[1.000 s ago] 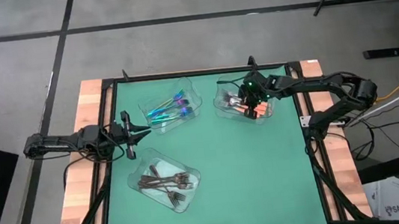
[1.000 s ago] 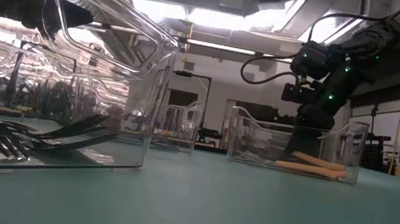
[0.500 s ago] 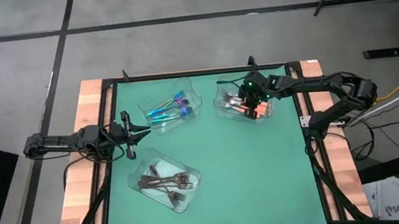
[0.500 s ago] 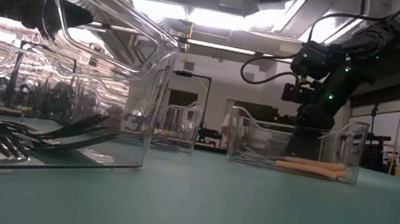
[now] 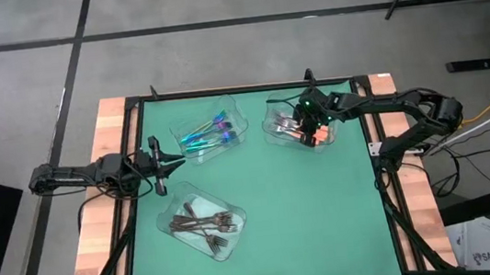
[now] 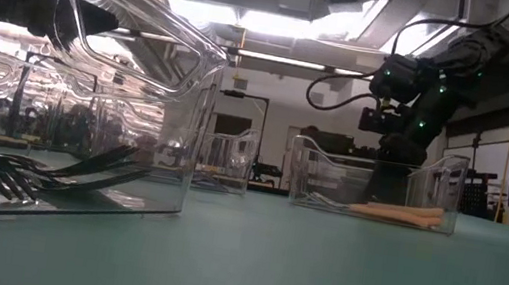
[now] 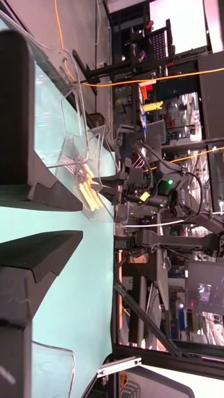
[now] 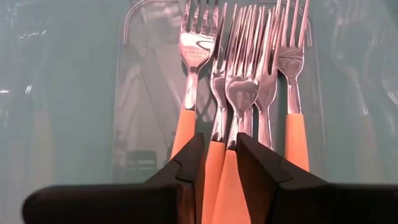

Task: Sort silverware by color (type)
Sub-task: Return to Home position

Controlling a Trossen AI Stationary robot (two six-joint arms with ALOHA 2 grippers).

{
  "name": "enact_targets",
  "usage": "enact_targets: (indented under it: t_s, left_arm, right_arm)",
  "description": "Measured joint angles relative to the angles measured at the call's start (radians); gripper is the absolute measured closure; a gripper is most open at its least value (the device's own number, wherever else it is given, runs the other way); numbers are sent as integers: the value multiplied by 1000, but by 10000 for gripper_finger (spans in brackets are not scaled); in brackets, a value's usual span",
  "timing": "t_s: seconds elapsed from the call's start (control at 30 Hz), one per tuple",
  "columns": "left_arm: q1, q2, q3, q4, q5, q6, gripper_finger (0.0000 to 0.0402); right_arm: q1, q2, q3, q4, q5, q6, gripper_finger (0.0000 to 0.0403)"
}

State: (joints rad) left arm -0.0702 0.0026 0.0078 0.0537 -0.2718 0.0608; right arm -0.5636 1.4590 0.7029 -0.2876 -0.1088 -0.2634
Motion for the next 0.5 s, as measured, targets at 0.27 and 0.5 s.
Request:
enact_targets:
  t_s: [0.27,0.5]
  left_arm:
    - [0,0,0,0,0,0,348]
    - [0,0,0,0,0,0,348]
  right_arm:
    - [0,2,55,-3,3,-3,344]
    - [2,1,153,-2,-90,1,399]
